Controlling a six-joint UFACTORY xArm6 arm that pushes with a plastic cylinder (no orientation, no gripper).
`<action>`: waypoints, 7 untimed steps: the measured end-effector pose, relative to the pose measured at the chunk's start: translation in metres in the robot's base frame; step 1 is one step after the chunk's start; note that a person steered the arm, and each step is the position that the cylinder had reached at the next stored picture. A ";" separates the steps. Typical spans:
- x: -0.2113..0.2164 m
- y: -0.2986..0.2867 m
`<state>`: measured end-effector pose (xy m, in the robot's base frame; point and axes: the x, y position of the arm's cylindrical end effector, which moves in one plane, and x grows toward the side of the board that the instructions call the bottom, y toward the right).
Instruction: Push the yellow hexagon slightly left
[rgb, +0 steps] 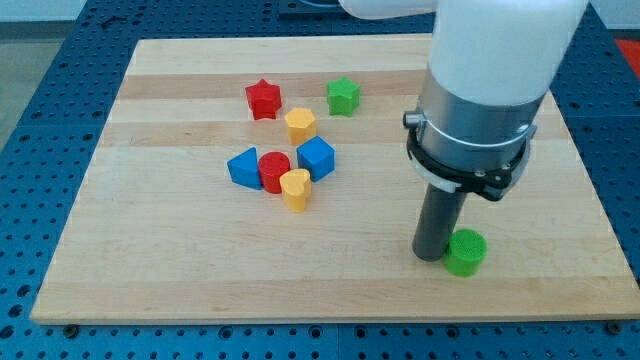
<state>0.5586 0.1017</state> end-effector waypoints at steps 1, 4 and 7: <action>0.000 0.042; -0.040 0.052; -0.176 -0.130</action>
